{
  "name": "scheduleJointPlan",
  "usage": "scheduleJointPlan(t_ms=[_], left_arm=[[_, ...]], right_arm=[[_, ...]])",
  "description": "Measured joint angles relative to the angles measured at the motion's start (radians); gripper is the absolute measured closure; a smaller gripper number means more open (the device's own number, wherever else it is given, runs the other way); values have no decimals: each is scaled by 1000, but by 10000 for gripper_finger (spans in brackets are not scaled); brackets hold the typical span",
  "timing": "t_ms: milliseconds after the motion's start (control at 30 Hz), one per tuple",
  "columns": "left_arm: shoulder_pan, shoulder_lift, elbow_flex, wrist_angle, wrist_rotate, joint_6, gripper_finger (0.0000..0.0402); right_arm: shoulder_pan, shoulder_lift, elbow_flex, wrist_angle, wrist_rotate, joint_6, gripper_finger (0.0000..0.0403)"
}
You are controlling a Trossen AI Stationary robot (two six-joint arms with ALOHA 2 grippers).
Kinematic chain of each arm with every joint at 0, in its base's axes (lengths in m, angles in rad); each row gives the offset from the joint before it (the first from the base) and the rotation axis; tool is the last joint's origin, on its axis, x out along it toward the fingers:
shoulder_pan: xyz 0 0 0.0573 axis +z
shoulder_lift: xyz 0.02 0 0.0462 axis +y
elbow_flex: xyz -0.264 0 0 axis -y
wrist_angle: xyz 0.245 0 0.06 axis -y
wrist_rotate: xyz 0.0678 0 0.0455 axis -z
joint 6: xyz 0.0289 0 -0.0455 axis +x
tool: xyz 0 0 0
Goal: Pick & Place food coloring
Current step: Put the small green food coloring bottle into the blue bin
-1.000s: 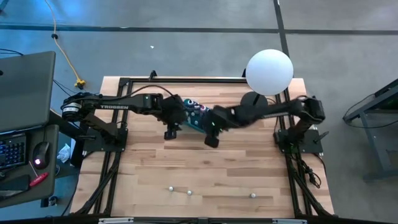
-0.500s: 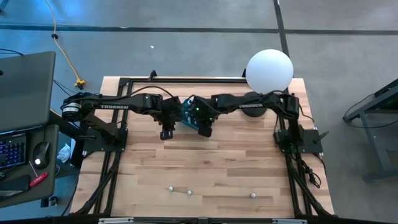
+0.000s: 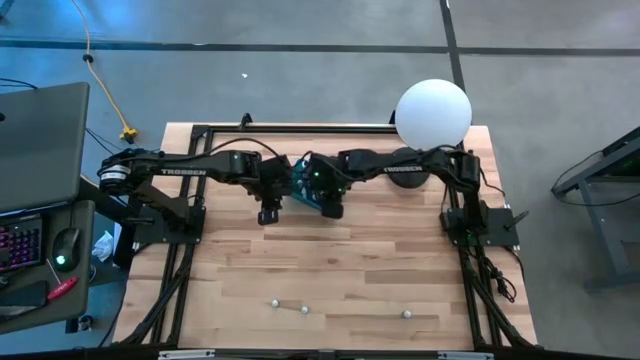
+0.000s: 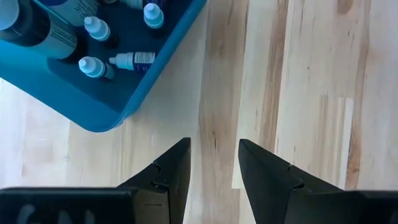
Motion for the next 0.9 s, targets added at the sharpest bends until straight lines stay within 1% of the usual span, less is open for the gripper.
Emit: scheduleJointPlan(t_ms=[100,167,233,333,433,567,633,733,833,900], left_arm=[[0,0,0,4,24,-10,268],[-1,-2,0,4,67,-11,268],[-16,-2,0,2,116,-6,268],[-71,0,0,-12,148,24,268],[-158,0,0,-25,151,23,268],[-324,2,0,0,150,-13,268],[-412,7,0,26,126,-61,268],[-534,30,0,71,59,-155,268],[-633,66,3,134,28,-230,268],[-680,94,2,175,15,-299,268]], right_arm=[[17,-1,72,-111,0,-3,283],[36,-4,118,-204,0,-3,288],[61,-6,139,-258,-1,-1,293],[113,-6,140,-318,-6,53,299],[177,-7,113,-353,-26,102,302],[253,-6,95,-343,7,153,300],[284,-6,95,-324,44,154,300],[321,-5,95,-272,97,156,302],[347,-5,94,-236,105,156,301],[365,-3,94,-223,105,158,300]])
